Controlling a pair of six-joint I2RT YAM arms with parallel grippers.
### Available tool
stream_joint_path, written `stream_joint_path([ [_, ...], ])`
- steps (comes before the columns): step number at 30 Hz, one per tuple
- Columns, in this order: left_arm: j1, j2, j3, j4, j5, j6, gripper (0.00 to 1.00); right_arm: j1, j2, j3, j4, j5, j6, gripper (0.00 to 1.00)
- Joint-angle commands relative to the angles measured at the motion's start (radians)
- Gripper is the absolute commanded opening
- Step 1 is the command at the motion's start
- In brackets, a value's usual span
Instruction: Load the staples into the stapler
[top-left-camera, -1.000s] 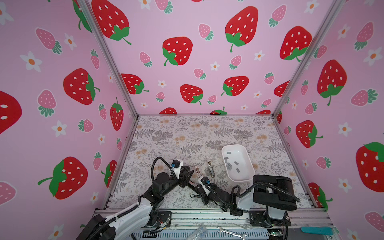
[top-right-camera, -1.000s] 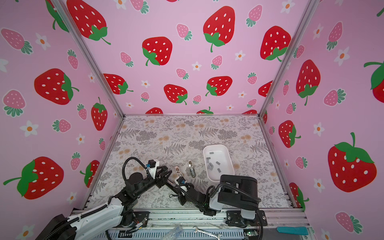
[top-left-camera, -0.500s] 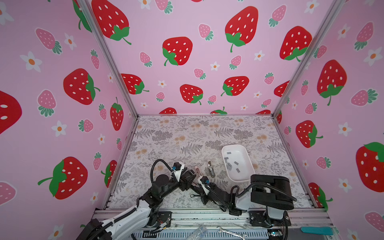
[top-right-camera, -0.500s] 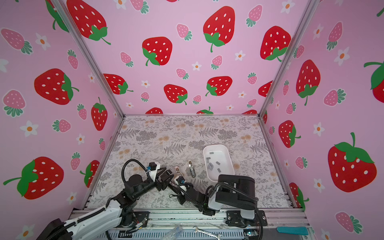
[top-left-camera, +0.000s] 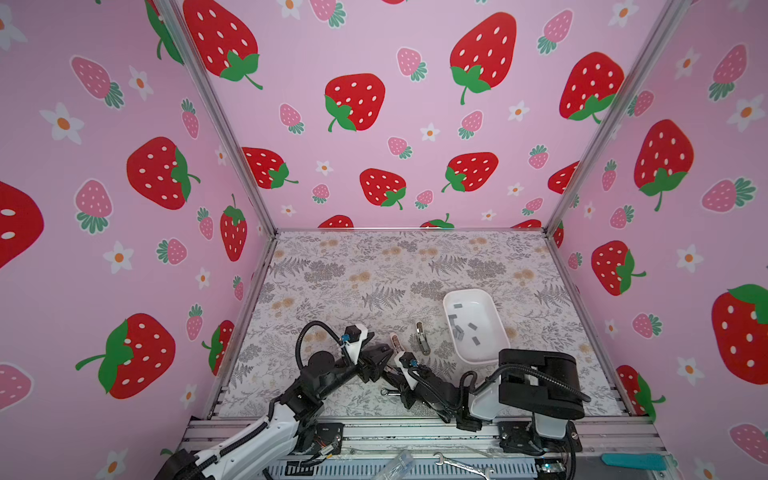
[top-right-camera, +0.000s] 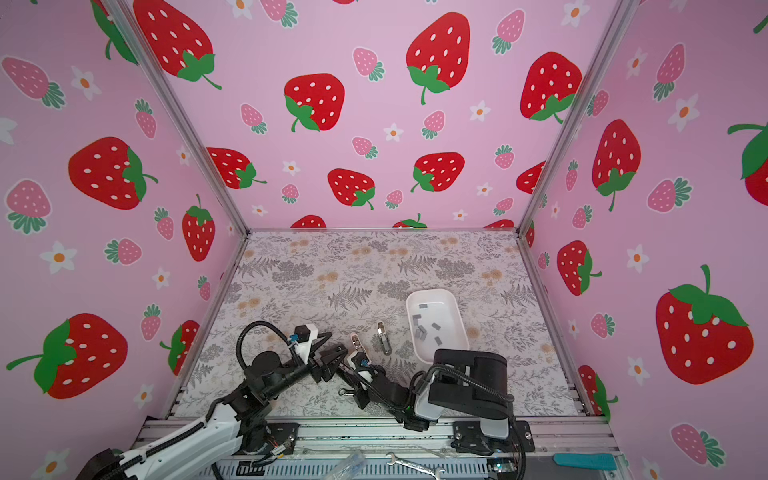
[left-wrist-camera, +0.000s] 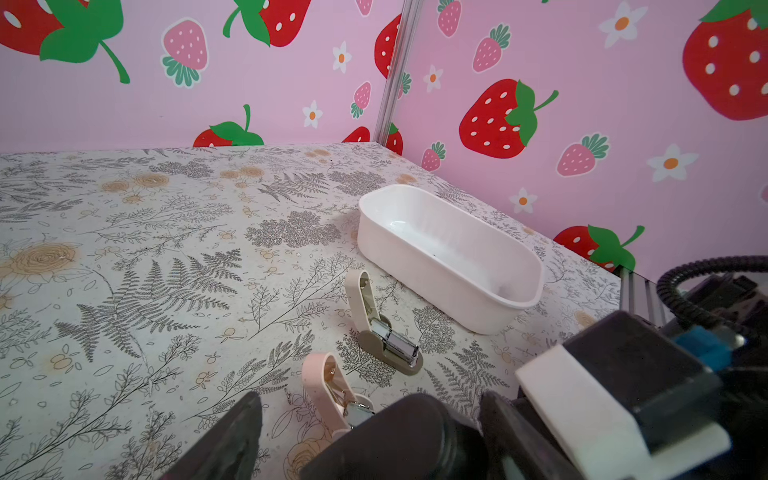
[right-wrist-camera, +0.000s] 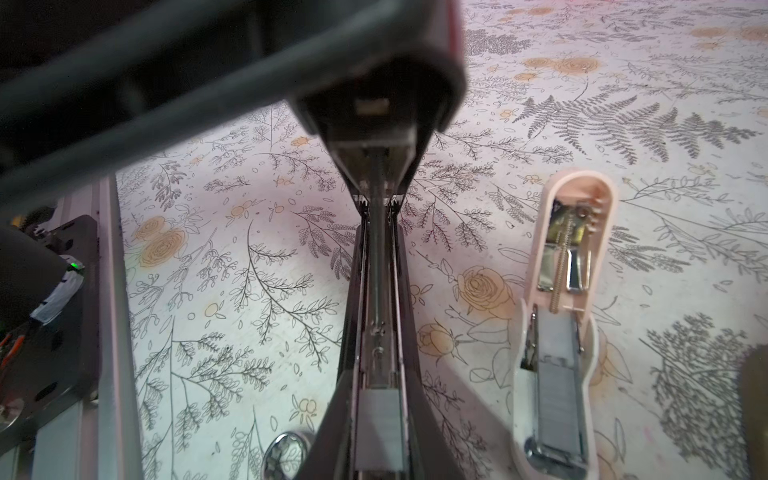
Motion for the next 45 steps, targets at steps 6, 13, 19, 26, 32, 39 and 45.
stream_joint_path([
  [6, -0.001, -0.042, -0.035, -0.018, -0.018, 0.008, 0.87, 0.006, 0.026, 0.031, 0.054, 0.028, 0.009, 0.00],
  [13, -0.001, -0.077, -0.031, -0.062, -0.094, -0.022, 0.90, 0.006, 0.036, 0.072, -0.025, 0.066, 0.013, 0.00],
  [19, -0.001, -0.087, 0.080, -0.321, -0.363, -0.182, 0.94, 0.006, 0.067, 0.153, -0.144, 0.121, 0.032, 0.15],
  [26, 0.001, -0.070, 0.165, -0.524, -0.441, -0.352, 0.95, 0.006, 0.016, 0.126, -0.139, 0.110, 0.024, 0.36],
  [32, 0.001, -0.065, 0.187, -0.591, -0.438, -0.400, 0.95, 0.007, -0.064, 0.084, -0.134, 0.089, 0.010, 0.43],
  [39, 0.001, -0.021, 0.207, -0.635, -0.448, -0.439, 0.95, 0.006, -0.176, 0.073, -0.178, 0.092, -0.034, 0.38],
  [45, 0.001, 0.023, 0.205, -0.609, -0.447, -0.444, 0.95, -0.003, -0.147, 0.111, -0.207, 0.088, -0.047, 0.29],
])
